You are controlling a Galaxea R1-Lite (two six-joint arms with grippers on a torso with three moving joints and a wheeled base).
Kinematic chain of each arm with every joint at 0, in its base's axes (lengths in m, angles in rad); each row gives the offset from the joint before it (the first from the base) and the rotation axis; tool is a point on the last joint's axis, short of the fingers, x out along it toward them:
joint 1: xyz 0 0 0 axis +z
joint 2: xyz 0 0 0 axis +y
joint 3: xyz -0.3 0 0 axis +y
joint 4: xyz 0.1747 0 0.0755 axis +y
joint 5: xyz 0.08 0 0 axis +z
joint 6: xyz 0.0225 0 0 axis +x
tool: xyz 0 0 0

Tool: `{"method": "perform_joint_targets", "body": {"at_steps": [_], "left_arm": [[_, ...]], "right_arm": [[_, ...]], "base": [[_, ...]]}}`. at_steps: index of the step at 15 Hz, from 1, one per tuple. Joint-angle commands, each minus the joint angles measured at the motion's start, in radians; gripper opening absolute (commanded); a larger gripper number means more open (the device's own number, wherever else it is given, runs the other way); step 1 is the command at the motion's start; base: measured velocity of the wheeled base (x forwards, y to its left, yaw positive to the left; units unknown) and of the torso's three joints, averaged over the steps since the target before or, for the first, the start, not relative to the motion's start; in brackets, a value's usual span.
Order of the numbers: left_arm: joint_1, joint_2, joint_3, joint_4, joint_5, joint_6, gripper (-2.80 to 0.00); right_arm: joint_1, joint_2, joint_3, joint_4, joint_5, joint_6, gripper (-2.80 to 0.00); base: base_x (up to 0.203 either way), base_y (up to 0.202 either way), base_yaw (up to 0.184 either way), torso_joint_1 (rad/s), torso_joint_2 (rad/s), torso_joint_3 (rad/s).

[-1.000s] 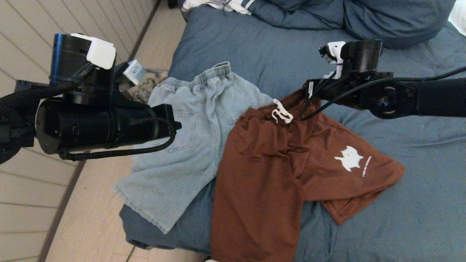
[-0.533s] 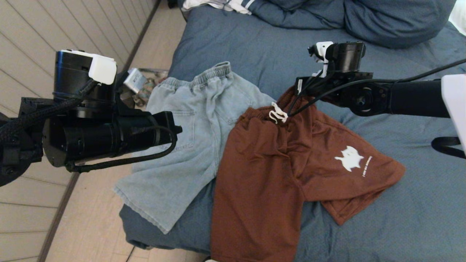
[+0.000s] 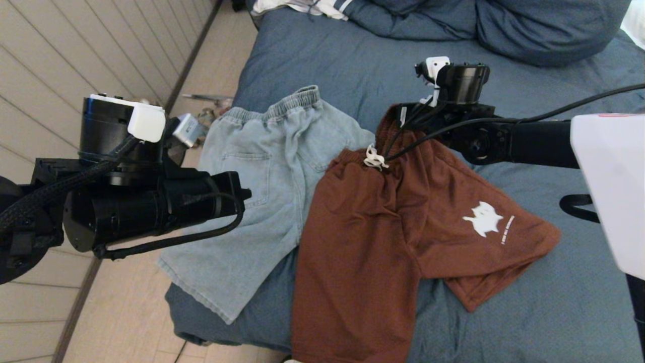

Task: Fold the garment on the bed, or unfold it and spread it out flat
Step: Unford the brown shorts

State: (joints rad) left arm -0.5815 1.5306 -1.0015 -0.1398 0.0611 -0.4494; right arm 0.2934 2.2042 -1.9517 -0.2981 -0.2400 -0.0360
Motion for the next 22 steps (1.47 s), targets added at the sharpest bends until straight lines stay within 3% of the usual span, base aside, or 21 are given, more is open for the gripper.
{"method": "perform_joint_targets", "body": {"at_steps": [1,2,6,8,9,12,17,21,22], "left_arm": [[0.0,-0.003,0.016,-0.001,0.002,-0.003,-2.8],[0.001,-0.011,0.021,-0.001,0.001,-0.003,-2.8],[0.001,-0.009,0.056,-0.001,-0.003,-0.002,-2.8],[0.0,0.001,0.057,-0.001,-0.004,-0.002,-2.8],[0.0,0.002,0.058,-0.001,-0.004,-0.003,-2.8],[0.0,0.014,0.06,-0.013,-0.004,-0.003,-2.8],[0.0,0.021,0.096,-0.107,0.003,0.0,-2.8],[0.0,0.022,0.121,-0.11,0.0,0.001,-2.8],[0.0,0.022,0.125,-0.109,-0.002,0.003,-2.8]], "right_arm": [[0.035,0.008,0.002,0.017,0.005,0.019,0.0],[0.055,0.015,0.003,0.077,0.007,0.06,0.0],[0.057,0.028,0.001,0.321,0.037,0.38,0.0],[0.023,0.026,-0.002,0.379,0.085,0.54,0.0],[-0.002,0.025,-0.001,0.382,0.103,0.572,0.0],[-0.034,-0.005,0.0,0.323,0.111,0.591,0.0],[-0.048,-0.03,0.013,0.133,0.112,0.508,0.0],[-0.041,-0.082,0.004,0.203,0.129,0.524,0.0],[-0.047,-0.099,0.002,0.265,0.174,0.535,0.0]], "base": [[0.0,0.0,0.0,0.0,0.0,0.0],[0.0,0.0,0.0,0.0,0.0,0.0],[0.0,0.0,0.0,0.0,0.0,0.0],[0.0,0.0,0.0,0.0,0.0,0.0],[0.0,0.0,0.0,0.0,0.0,0.0],[0.0,0.0,0.0,0.0,0.0,0.0],[0.0,0.0,0.0,0.0,0.0,0.0],[0.0,0.0,0.0,0.0,0.0,0.0],[0.0,0.0,0.0,0.0,0.0,0.0]]}}
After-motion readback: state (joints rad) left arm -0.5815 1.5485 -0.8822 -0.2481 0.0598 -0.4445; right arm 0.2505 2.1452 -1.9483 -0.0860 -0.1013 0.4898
